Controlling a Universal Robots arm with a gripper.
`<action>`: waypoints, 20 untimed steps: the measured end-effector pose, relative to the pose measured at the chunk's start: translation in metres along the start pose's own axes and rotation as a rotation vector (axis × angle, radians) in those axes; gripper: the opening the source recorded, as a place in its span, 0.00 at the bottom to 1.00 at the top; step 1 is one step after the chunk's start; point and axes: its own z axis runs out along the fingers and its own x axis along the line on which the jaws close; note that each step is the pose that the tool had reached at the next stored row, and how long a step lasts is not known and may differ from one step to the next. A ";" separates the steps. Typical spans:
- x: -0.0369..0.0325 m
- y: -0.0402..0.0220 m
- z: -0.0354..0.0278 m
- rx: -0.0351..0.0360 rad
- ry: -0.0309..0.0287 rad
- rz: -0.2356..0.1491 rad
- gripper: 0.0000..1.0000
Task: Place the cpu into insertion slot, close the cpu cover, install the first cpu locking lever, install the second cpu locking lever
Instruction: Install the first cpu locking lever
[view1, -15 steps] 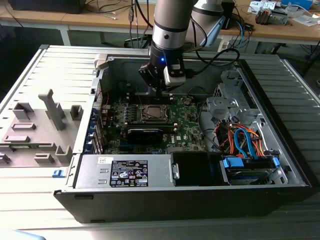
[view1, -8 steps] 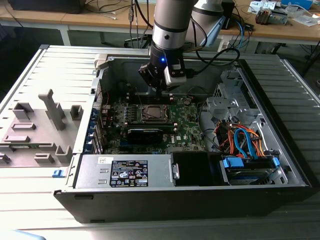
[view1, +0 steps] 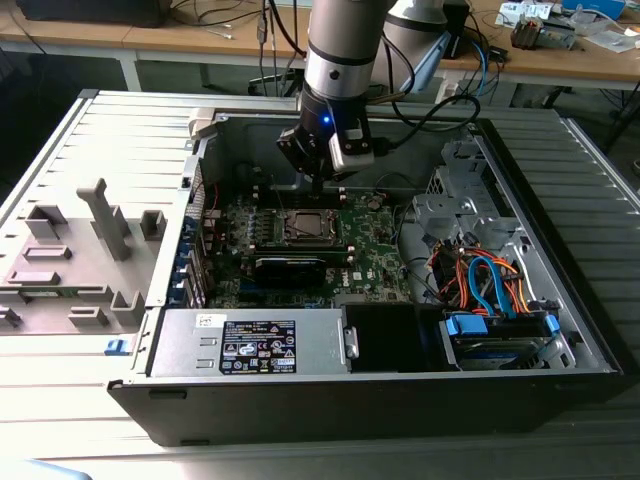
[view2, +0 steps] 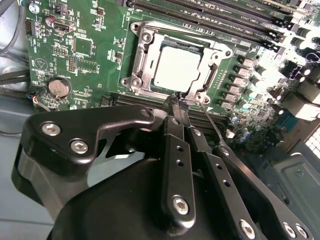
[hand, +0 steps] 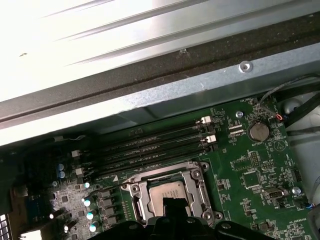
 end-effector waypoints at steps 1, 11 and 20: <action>0.0000 0.0000 0.0000 -0.0001 0.0002 -0.003 0.11; 0.0000 0.0000 0.0000 -0.0014 0.0022 -0.030 0.11; 0.0000 0.0000 0.0000 -0.0023 0.0038 -0.054 0.11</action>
